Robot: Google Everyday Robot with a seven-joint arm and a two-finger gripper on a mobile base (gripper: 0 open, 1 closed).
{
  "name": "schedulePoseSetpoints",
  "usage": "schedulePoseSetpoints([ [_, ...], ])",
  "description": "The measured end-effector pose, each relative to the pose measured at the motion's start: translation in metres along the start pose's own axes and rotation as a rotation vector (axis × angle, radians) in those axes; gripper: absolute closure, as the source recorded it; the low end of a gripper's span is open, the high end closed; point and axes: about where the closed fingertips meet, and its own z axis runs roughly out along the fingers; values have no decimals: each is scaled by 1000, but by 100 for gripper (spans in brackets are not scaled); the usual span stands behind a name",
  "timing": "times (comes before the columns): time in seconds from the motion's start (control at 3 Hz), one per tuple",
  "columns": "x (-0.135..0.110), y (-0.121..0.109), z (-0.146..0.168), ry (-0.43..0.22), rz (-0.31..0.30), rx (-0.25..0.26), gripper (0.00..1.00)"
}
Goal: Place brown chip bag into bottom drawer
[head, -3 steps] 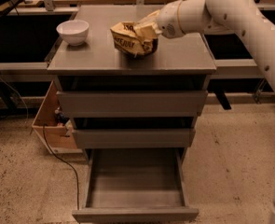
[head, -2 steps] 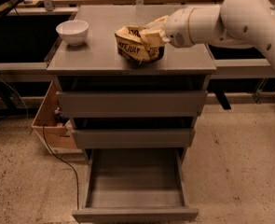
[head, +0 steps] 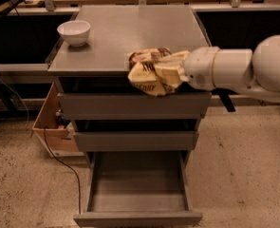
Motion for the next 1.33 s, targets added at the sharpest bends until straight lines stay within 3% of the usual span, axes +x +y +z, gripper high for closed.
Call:
schedulePoseSetpoints([
  [0.33, 27, 5, -23, 27, 38, 24, 100],
  [0.67, 26, 5, -23, 26, 37, 24, 100],
  [1.33, 76, 42, -42, 46, 157, -36, 100],
])
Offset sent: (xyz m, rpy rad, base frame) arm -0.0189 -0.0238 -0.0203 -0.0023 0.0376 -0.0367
